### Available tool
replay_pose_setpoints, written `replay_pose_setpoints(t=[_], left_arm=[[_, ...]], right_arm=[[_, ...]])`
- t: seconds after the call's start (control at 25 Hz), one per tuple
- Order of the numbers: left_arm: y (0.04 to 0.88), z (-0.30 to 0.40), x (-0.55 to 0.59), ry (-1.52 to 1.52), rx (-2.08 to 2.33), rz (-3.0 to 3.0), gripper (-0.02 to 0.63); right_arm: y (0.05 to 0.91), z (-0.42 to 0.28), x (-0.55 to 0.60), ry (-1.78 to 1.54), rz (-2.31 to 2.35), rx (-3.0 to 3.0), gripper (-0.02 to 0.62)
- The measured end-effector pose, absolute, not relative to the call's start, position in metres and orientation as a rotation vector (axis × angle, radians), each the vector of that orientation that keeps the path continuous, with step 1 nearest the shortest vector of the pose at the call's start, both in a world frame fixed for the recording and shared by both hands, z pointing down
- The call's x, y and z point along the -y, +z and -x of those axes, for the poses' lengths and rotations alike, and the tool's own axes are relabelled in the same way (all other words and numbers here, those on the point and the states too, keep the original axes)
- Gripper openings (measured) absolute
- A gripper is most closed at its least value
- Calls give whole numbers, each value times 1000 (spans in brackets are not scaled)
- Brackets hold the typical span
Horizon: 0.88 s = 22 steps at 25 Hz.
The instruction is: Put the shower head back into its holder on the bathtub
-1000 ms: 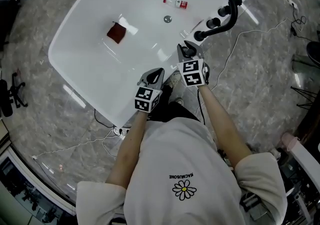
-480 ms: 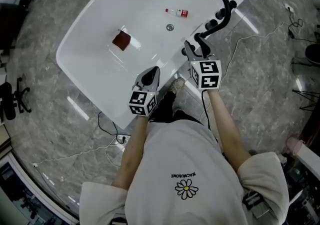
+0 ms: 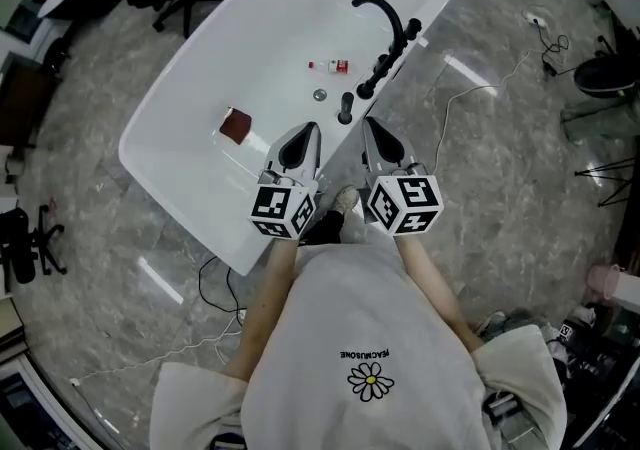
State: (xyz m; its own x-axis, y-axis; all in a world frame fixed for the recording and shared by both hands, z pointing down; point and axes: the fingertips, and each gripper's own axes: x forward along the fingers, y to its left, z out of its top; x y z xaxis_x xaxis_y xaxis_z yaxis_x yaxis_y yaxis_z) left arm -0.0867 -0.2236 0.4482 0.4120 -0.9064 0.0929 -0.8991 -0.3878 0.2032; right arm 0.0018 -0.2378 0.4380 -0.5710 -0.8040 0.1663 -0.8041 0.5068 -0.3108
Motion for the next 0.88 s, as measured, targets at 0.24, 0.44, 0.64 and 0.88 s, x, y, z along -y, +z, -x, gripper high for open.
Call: replay_pose_setpoints(t=[0.24,0.44,0.64,0.88], left_arm=[[437,57,195,74,1615,-2610,0],[437,54,183,151,1670,-2612,0],[434,55,181,162,1681,-2625,0],[432,59,191,153,1697,-2607,0]], right_arm=[[443,-13,193,365,-1452,2654,5],[444,-32,188,350,-1504,2632,5],[452,-35,188,370,-1501,2621,5],[453,-29,196,366,-1459,2630,5]])
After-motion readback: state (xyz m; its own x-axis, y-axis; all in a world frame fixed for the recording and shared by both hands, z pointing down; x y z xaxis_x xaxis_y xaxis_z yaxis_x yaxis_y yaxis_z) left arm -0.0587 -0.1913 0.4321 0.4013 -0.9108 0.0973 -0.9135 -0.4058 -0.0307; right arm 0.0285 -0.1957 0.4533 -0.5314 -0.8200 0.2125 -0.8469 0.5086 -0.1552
